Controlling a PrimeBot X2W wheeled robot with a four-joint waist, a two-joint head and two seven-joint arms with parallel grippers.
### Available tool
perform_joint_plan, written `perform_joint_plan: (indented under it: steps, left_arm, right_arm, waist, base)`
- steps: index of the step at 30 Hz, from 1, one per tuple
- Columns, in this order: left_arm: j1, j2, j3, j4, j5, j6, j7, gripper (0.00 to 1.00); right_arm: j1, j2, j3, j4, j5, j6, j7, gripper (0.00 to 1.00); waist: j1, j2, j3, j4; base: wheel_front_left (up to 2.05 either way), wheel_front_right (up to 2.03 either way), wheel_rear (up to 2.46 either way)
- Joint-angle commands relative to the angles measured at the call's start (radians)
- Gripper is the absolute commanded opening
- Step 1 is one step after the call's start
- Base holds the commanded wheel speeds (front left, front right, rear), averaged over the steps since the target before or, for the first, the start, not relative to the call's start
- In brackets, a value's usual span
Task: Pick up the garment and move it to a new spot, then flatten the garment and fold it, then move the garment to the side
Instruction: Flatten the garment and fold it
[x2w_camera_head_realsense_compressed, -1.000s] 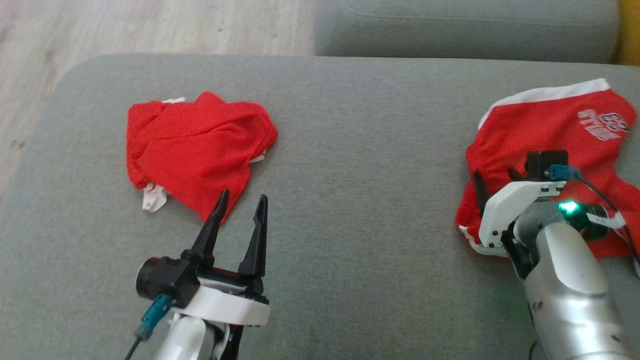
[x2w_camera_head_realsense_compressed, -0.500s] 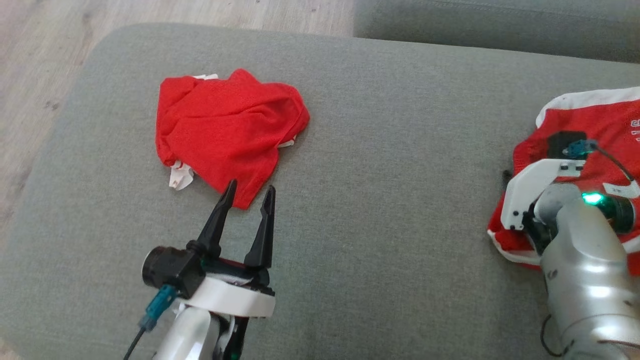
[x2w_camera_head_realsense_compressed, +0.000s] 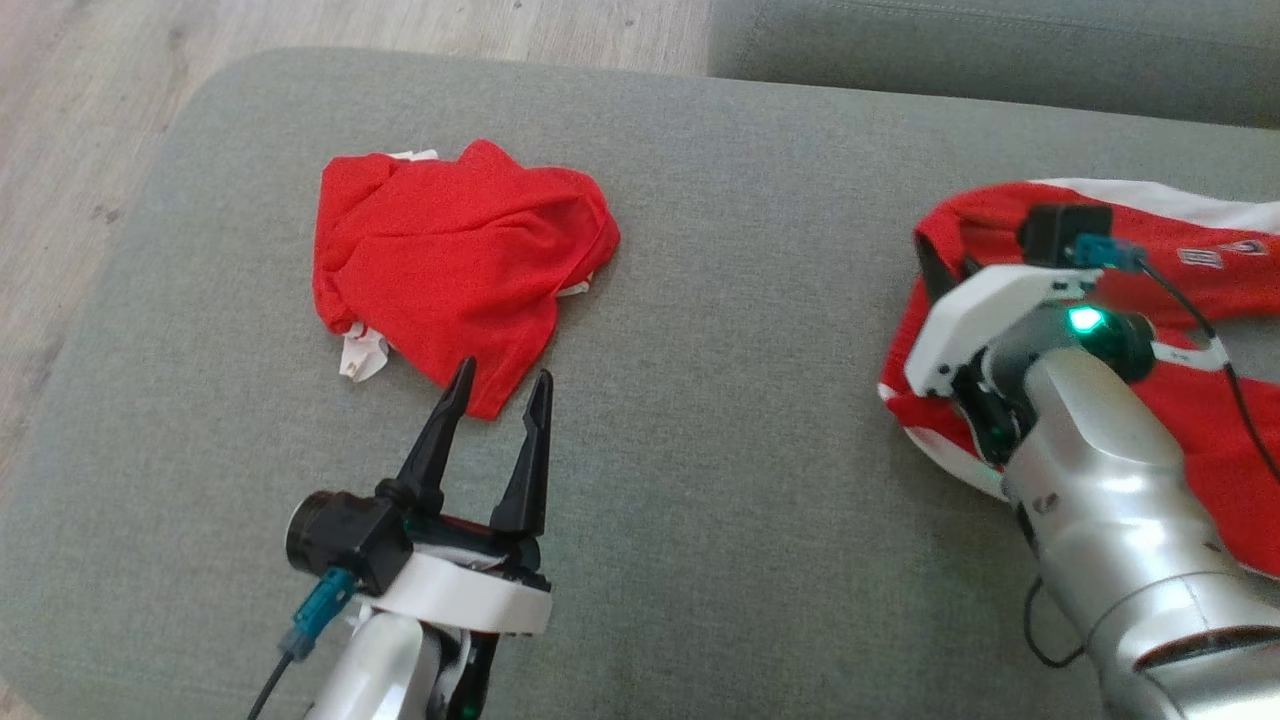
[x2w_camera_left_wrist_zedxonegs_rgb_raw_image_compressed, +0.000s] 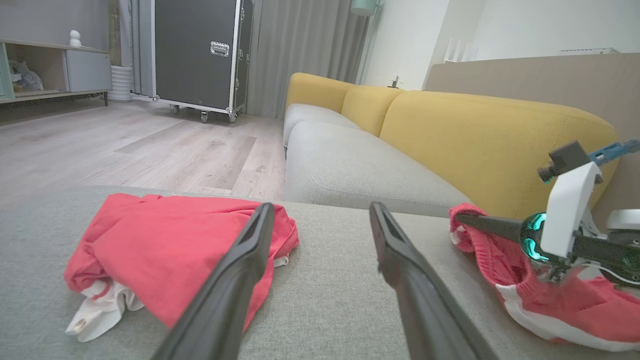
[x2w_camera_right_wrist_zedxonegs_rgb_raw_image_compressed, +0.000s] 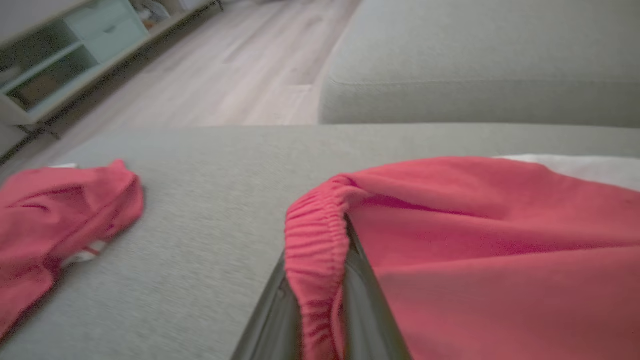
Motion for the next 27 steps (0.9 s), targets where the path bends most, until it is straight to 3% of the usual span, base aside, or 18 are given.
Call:
perform_joint_plan:
  steps: [1,8,9,16,22,27]
  left_arm:
    - [-0.039,0.002,0.033,-0.028,-0.002,0.002,-0.005,1.0]
    - [-0.026,0.002,0.037,-0.03,0.0,0.002,-0.005,1.0]
    - [-0.024,0.002,0.038,-0.029,0.0,0.002,-0.005,1.0]
    - [-0.012,0.002,0.057,-0.025,0.007,0.003,-0.005,1.0]
    - [0.0,0.002,0.082,-0.033,0.02,0.003,-0.005,1.0]
    - [0.013,0.002,0.097,-0.039,0.026,0.002,-0.005,1.0]
  right_arm:
    - [-0.045,0.02,0.08,-0.062,0.066,0.004,-0.023,0.0]
    - [-0.074,0.02,0.243,-0.078,0.22,0.004,-0.07,0.0]
    - [-0.078,0.02,0.259,-0.06,0.223,0.004,-0.073,1.0]
    - [-0.065,0.02,0.367,-0.047,0.279,0.004,-0.092,1.0]
    - [-0.042,0.02,0.467,-0.096,0.327,0.004,-0.125,1.0]
    - [-0.042,0.02,0.479,-0.098,0.326,0.004,-0.185,1.0]
  waist:
    - [-0.0001,0.0,-0.003,0.002]
    - [-0.0001,0.0,-0.011,0.02]
    - [-0.0001,0.0,-0.012,0.021]
    - [-0.0001,0.0,-0.032,-0.002]
    - [-0.0001,0.0,-0.067,-0.071]
    - [-0.0001,0.0,-0.105,-0.132]
  base:
    - [0.0,0.0,0.0]
    - [0.0,0.0,0.0]
    - [0.0,0.0,0.0]
    - [0.0,0.0,0.0]
    - [0.0,0.0,0.0]
    - [0.0,0.0,0.0]
